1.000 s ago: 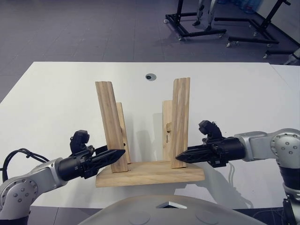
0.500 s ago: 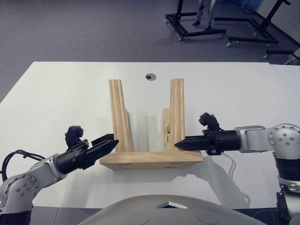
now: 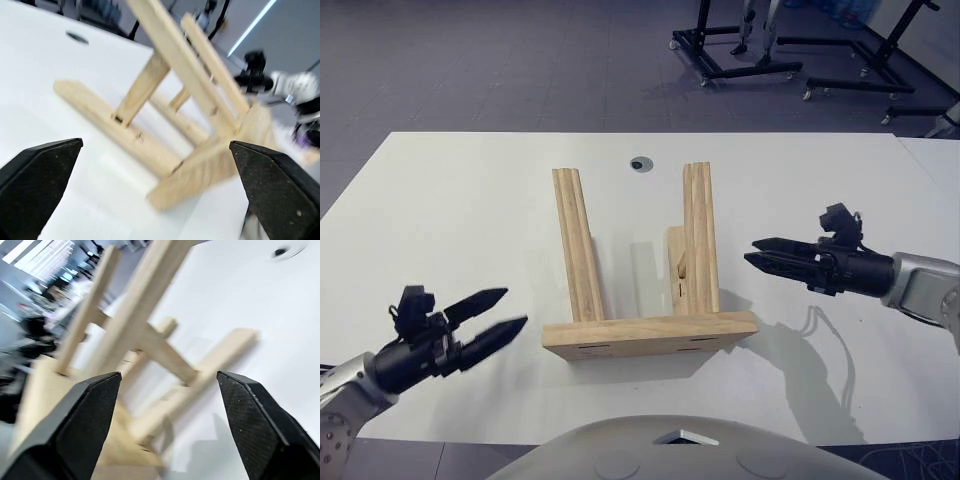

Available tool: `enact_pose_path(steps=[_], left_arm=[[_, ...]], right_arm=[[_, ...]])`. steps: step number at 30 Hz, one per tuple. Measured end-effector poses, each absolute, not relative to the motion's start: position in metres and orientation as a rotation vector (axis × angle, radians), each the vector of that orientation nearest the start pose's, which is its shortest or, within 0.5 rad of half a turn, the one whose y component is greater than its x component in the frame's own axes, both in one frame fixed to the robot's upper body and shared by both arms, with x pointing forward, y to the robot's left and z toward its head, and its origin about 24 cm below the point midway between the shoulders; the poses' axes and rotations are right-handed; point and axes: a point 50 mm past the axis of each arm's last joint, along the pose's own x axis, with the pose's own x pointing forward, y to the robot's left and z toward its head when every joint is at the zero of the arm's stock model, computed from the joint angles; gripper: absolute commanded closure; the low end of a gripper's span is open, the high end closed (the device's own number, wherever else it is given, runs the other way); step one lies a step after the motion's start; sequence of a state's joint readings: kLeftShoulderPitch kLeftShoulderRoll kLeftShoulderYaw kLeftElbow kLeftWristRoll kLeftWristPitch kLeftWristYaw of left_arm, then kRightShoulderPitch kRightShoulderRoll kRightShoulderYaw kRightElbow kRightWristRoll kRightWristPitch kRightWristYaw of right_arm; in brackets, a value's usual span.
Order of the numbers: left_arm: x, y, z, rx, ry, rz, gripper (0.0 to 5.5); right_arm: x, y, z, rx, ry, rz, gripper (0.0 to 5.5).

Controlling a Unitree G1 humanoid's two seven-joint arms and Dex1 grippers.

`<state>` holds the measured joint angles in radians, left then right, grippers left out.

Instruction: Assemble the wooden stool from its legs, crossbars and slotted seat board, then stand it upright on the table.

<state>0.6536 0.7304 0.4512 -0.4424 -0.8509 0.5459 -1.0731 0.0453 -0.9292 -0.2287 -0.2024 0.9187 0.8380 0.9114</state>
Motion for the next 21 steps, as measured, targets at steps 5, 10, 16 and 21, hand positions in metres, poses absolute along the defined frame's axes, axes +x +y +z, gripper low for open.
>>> enact_pose_path(steps=[5, 10, 16, 21], left_arm=[[0.102, 0.259, 0.076, 0.067, 0.542, -1.021, 0.1], [0.119, 0.233, 0.064, 0.432, 0.368, -1.156, 0.1], [0.118, 0.219, 0.059, 0.443, 0.315, -1.198, 0.1], [0.119, 0.216, 0.057, 0.435, 0.316, -1.219, 0.83]], right_arm=[[0.184, -0.279, 0.082, -0.171, 0.564, 0.994, 1.99], [0.167, -0.266, 0.074, -0.309, 0.57, 1.261, 1.99], [0.174, -0.251, 0.082, -0.317, 0.488, 1.332, 1.99], [0.179, -0.233, 0.082, -0.298, 0.425, 1.361, 1.95]])
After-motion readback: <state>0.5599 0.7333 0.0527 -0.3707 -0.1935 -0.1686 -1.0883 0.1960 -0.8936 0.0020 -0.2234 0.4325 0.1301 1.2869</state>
